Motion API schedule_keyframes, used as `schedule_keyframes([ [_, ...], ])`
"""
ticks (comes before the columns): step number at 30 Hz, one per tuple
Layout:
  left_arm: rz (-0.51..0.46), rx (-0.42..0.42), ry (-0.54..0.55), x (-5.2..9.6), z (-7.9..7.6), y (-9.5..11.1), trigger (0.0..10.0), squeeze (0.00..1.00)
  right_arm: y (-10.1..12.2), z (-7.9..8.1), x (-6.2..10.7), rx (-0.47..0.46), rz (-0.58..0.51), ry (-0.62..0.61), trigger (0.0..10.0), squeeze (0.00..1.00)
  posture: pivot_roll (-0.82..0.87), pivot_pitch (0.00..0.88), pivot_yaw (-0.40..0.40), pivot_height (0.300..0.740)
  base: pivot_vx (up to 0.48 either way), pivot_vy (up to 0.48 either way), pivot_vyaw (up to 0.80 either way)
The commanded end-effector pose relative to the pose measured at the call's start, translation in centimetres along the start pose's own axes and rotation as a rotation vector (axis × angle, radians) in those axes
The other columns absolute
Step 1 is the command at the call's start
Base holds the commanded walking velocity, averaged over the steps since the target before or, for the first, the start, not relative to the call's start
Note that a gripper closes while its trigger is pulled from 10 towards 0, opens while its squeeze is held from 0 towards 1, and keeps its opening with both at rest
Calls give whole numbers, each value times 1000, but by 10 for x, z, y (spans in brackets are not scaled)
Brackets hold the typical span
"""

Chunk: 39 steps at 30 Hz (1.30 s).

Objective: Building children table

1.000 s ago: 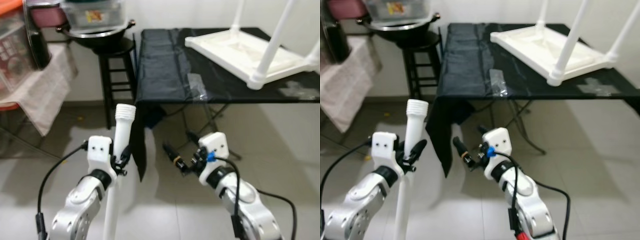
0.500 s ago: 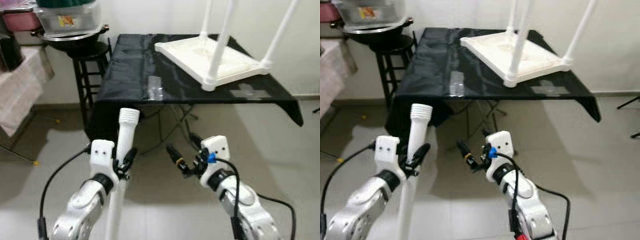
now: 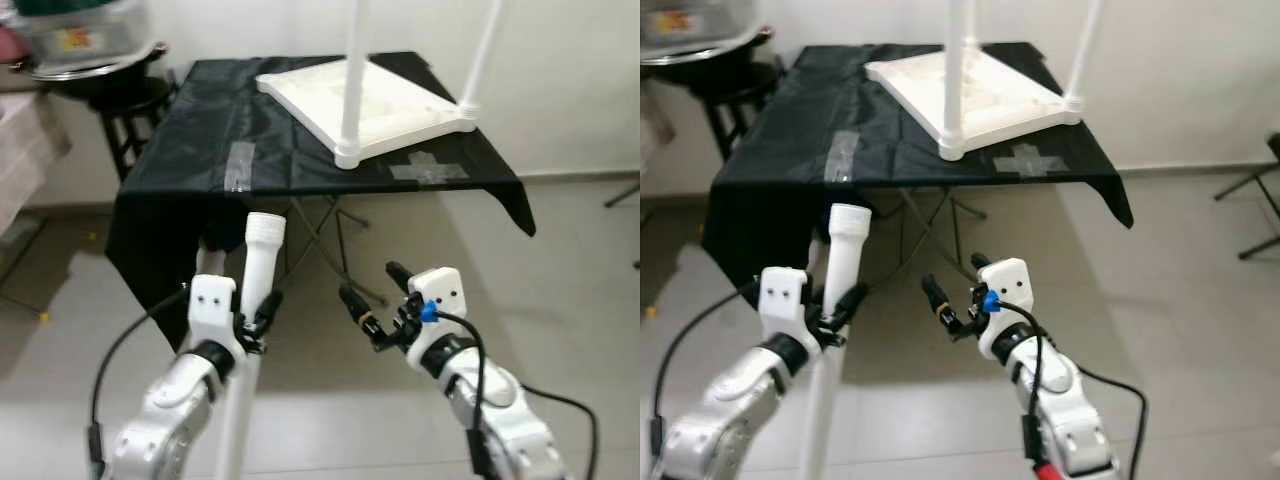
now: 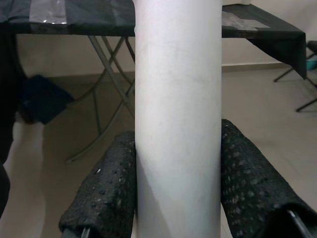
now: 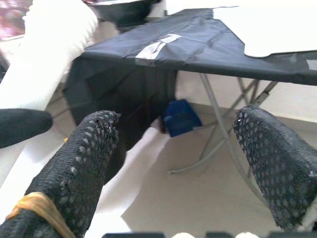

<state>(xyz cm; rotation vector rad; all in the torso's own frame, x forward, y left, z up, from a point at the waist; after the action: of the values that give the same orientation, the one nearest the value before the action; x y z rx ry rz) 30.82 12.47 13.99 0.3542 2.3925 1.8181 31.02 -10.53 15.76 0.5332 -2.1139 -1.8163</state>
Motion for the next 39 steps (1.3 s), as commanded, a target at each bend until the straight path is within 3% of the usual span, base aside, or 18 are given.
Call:
schedule_keyframes([
  [1, -3, -7, -16, 1, -4, 0, 10000, 0, -3, -3, 2, 5, 15, -11, 10000, 0, -31, 129, 20, 740, 0, -442, 0],
  [11, 2, -3, -29, 0, -5, 1, 10000, 0, -4, -7, 1, -3, 21, -35, 10000, 0, -32, 129, 16, 740, 0, -442, 0],
  [21, -36, 26, -14, -3, 0, 9, 10000, 0, -4, -24, -2, -30, 32, -135, 10000, 0, -29, 128, 8, 740, 0, 0, 0],
  [29, -66, 41, -78, -4, -14, 15, 10000, 0, -5, -24, -4, -44, 39, -127, 10000, 0, -36, 125, -2, 740, 465, 0, -373],
  [34, -75, 46, -82, -4, -16, 18, 10000, 0, -1, -23, -5, -39, 21, -111, 10000, 0, -37, 124, -6, 740, 480, 0, -758],
  [39, -104, 49, -88, -6, -16, 27, 10000, 0, 7, -20, -7, -26, -14, -81, 10000, 0, -37, 124, -7, 740, 480, 0, 0],
])
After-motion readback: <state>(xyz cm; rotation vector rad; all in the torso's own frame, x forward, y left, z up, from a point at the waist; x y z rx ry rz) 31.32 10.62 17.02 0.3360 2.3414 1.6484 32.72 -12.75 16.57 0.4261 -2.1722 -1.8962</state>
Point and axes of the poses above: a point about 5 cm out from each wrist's last joint towards the gripper, its own x axis pointing back from the gripper into the wrist, its own y axis along the axis of the wrist's last joint, z = x × y, the point moved 5 cm from there along -x, pointing out of the wrist towards the gripper, and after that the axes turned 7 degrees about x, right-handed, at the moved point
